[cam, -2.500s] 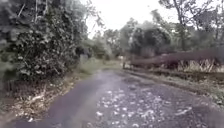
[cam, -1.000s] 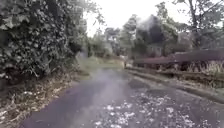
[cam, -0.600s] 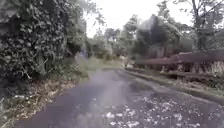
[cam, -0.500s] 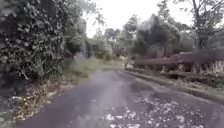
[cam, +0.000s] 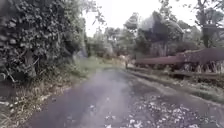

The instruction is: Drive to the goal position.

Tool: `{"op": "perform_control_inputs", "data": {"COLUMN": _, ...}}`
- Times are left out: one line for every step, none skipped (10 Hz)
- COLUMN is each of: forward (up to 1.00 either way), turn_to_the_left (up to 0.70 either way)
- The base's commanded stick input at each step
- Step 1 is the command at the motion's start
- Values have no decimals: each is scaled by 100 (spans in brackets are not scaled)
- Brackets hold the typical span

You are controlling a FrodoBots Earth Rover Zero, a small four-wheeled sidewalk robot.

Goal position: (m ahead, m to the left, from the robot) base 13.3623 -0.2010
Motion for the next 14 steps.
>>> {"op": "perform_control_inputs", "data": {"forward": 45, "turn_to_the_left": 2}}
{"op": "perform_control_inputs", "data": {"forward": 45, "turn_to_the_left": 2}}
{"op": "perform_control_inputs", "data": {"forward": 45, "turn_to_the_left": 2}}
{"op": "perform_control_inputs", "data": {"forward": 45, "turn_to_the_left": 2}}
{"op": "perform_control_inputs", "data": {"forward": 45, "turn_to_the_left": 2}}
{"op": "perform_control_inputs", "data": {"forward": 45, "turn_to_the_left": 2}}
{"op": "perform_control_inputs", "data": {"forward": 45, "turn_to_the_left": 2}}
{"op": "perform_control_inputs", "data": {"forward": 45, "turn_to_the_left": 3}}
{"op": "perform_control_inputs", "data": {"forward": 45, "turn_to_the_left": 3}}
{"op": "perform_control_inputs", "data": {"forward": 45, "turn_to_the_left": 2}}
{"op": "perform_control_inputs", "data": {"forward": 45, "turn_to_the_left": 2}}
{"op": "perform_control_inputs", "data": {"forward": 45, "turn_to_the_left": 2}}
{"op": "perform_control_inputs", "data": {"forward": 45, "turn_to_the_left": 2}}
{"op": "perform_control_inputs", "data": {"forward": 45, "turn_to_the_left": 3}}
